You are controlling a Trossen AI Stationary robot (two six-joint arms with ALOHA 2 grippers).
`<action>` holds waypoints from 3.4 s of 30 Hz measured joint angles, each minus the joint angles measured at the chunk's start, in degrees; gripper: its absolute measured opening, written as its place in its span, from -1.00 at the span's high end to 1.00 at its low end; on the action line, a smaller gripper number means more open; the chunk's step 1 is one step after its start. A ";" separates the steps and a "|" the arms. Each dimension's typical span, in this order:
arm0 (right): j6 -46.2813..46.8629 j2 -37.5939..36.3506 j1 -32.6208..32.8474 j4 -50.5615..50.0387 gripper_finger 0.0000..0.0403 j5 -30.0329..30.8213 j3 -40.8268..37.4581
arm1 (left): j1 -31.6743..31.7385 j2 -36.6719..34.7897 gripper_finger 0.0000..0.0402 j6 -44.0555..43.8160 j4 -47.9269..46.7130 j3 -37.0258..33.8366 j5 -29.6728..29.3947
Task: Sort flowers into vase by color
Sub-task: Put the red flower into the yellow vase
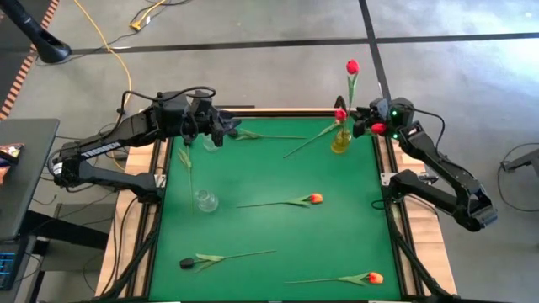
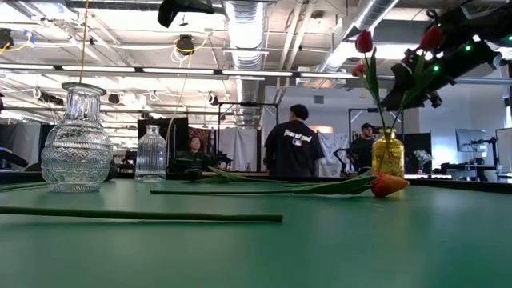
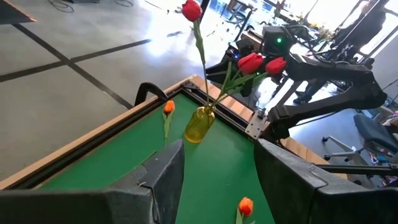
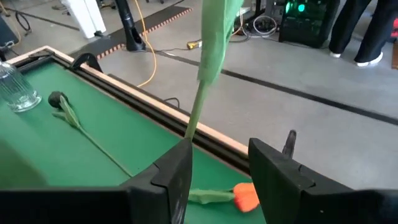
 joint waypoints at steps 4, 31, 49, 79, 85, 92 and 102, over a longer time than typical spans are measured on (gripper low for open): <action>0.00 0.00 0.00 -1.17 0.10 0.04 2.63 | 0.00 0.00 0.10 0.02 0.00 0.00 0.00; 4.01 3.16 1.89 -7.06 0.12 6.38 7.71 | 0.00 0.02 0.10 0.87 0.03 0.00 0.09; 0.07 5.22 11.89 -5.84 0.32 24.41 7.64 | 0.00 0.02 0.10 1.32 0.03 0.00 -0.02; 2.65 5.20 11.91 -4.81 -0.51 20.20 7.64 | 0.00 0.04 0.10 1.77 0.02 0.00 -0.17; 2.62 5.20 11.91 -4.84 -0.52 20.20 7.64 | 0.00 0.04 0.10 1.79 0.02 0.00 -0.68; 0.23 5.20 11.91 -4.86 -0.66 20.20 7.64 | 0.00 0.04 0.10 2.25 0.02 0.00 -0.68; -0.43 5.18 11.93 -4.86 -0.78 20.22 7.64 | 0.00 0.04 0.10 2.80 0.02 0.00 -0.92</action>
